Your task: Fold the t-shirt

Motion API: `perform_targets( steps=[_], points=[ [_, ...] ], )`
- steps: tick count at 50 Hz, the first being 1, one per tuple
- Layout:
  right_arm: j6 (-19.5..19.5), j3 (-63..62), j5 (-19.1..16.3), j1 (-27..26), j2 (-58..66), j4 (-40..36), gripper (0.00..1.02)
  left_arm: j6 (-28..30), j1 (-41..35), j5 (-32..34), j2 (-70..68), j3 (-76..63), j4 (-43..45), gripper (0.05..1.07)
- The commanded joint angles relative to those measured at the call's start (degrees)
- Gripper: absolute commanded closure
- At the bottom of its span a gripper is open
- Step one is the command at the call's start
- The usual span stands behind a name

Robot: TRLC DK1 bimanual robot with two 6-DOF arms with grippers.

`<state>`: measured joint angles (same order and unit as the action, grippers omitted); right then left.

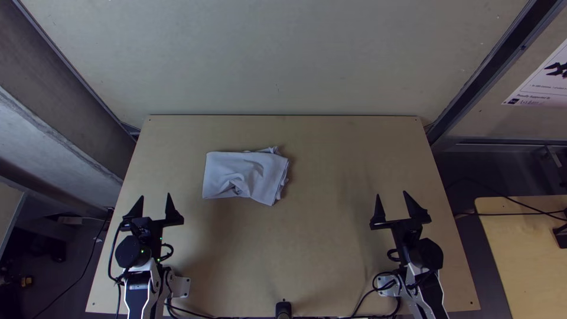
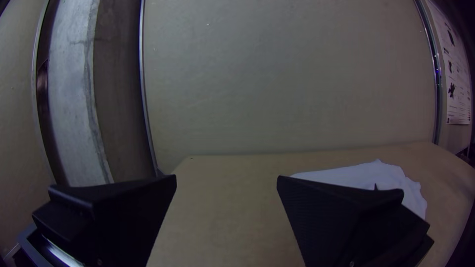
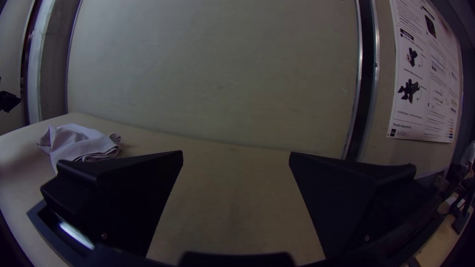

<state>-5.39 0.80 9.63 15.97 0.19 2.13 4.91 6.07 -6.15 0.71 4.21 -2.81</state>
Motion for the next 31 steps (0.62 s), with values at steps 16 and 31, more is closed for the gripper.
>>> perform_targets(
  steps=[16,31],
  points=[
    [0.7,-0.6,0.3,-1.4,-0.3,-0.6,0.04,-0.9,-0.2,4.7,-0.5,-4.0,2.5,0.10],
    [0.7,-0.6,0.3,-1.4,-0.4,-0.6,0.04,-0.9,-0.2,5.1,-0.7,-4.0,2.5,0.10]
  ],
)
